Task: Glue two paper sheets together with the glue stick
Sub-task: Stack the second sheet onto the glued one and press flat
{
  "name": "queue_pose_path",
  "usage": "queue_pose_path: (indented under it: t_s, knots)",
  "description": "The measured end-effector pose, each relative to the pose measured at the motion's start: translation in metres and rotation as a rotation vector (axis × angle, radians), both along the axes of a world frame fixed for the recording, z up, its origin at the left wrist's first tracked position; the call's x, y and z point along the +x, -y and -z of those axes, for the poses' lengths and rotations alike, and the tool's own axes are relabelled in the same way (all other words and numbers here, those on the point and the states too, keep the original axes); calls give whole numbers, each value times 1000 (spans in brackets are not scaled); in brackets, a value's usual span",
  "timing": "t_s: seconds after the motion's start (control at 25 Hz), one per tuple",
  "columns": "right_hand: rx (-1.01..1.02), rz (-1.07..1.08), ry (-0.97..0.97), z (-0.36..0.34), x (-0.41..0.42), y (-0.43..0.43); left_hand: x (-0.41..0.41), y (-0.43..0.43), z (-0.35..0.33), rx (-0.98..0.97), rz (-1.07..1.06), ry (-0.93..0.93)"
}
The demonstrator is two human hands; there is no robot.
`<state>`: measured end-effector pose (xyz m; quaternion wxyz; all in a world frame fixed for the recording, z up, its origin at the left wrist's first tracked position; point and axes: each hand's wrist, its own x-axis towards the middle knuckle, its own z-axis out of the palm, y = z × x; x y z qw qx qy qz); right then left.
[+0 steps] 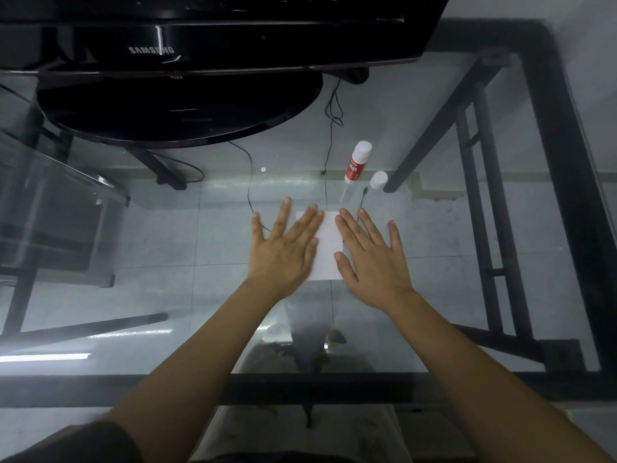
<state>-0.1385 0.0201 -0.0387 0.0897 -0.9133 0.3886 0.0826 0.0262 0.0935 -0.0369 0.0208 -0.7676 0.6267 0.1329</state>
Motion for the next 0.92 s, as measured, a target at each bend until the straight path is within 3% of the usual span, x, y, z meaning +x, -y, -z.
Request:
queue_pose_path:
  t_s: [0.12,0.28,0.48,0.92]
  knots:
    - [-2,-2,1,1,0,0,7,1,-4,-11,-117,-11]
    - [1,2,11,2,-1,0,-8,-16,-1,12,55,13]
    - [-9,-2,5,4,-1,1,9,-16,-1,-5,-145,-11]
    - [12,0,9,1,-1,0,-2,-21,8,3,-88,-86]
